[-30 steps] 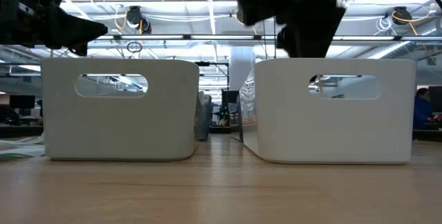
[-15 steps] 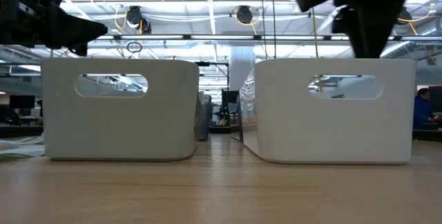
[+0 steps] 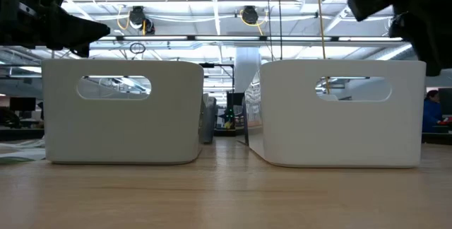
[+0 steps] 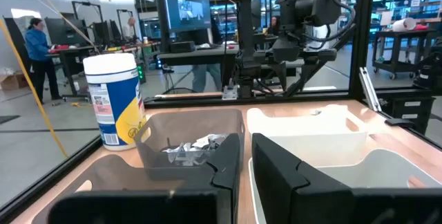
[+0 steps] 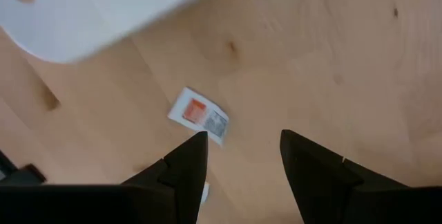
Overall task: Pick & Place First Aid Supplies
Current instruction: Put the orange pad into the white bin
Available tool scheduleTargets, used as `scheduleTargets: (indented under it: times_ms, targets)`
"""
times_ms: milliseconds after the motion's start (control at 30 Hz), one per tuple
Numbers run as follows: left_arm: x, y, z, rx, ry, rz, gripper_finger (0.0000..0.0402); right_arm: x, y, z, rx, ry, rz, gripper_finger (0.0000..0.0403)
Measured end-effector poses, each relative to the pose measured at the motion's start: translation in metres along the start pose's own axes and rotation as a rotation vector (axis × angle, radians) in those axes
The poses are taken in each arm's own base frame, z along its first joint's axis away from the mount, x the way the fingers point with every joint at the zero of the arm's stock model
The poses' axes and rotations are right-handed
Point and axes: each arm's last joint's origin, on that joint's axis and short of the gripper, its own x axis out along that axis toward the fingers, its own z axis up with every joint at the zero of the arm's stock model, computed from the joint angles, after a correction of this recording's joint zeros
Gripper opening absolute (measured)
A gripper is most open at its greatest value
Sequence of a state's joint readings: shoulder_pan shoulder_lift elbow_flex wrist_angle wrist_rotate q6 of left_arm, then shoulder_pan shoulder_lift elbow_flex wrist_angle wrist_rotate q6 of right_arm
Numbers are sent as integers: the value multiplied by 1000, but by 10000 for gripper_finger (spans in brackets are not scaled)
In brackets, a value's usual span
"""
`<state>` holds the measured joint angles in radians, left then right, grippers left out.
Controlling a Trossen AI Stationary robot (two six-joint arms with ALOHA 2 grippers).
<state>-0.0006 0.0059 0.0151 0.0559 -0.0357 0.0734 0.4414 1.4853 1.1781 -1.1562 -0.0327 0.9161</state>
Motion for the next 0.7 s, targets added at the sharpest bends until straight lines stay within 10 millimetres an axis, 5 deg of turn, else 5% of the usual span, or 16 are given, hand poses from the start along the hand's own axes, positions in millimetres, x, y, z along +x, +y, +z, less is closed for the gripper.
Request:
scheduleTargets:
  times_ms: [167, 700]
  targets:
    - [0, 0, 0, 0, 0, 0, 47, 7, -3, -12, 5, 30, 1, 177]
    - [0, 0, 0, 0, 0, 0, 47, 72, 2, -29, 9, 20, 15, 178]
